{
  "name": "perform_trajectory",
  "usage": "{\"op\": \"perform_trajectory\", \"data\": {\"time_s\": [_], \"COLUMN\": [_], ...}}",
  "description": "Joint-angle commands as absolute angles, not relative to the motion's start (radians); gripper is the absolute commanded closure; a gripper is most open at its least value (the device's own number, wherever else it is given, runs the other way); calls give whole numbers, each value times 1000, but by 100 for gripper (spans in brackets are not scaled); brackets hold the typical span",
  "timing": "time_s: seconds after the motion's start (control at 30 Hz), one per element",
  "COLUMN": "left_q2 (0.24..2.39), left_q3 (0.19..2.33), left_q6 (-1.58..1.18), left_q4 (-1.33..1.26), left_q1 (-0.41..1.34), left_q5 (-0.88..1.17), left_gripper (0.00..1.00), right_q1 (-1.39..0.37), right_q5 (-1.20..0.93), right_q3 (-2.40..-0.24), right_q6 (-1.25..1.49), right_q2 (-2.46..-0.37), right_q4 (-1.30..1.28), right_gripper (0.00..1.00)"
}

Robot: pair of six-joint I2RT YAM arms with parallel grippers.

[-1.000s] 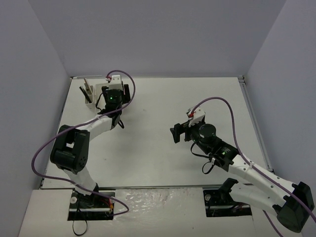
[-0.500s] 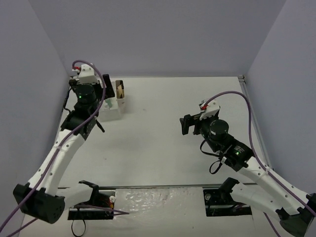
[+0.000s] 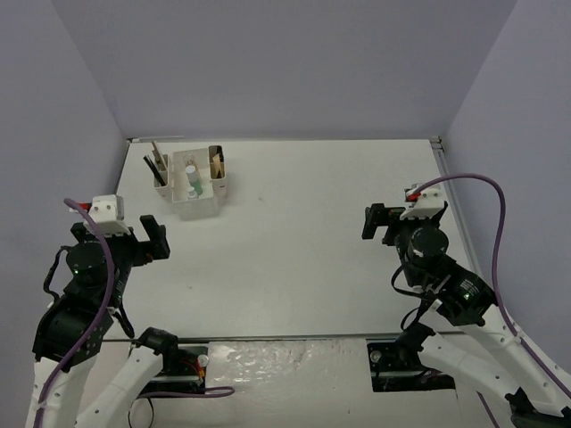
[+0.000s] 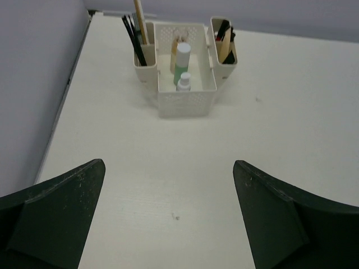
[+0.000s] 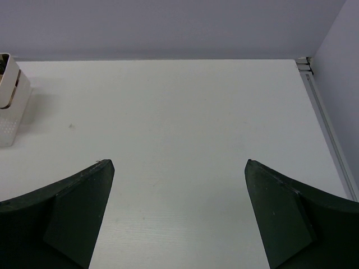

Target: Organize the makeup

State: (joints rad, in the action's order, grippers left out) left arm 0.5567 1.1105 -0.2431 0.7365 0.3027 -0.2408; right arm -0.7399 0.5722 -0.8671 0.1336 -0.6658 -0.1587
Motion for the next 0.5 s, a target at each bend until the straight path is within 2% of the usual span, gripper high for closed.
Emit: {"op": "perform_trajectory", "data": {"time_s": [0.0,0.47], "left_q2": [555,415], "left_q3": [1043,865], "left_q6": [-294,-341], "left_q4": [821,724], "left_q1": [298,299], "left_q5": [-188,-196], "left_gripper": [3,3], "right_q1": [-738,-738], "right_q5": [650,691], "right_q3": [-858,-850], "right_q6": [162,161], "right_q2": [-617,-556], "right_q4": [-140,-139], "right_gripper": [0,0]}}
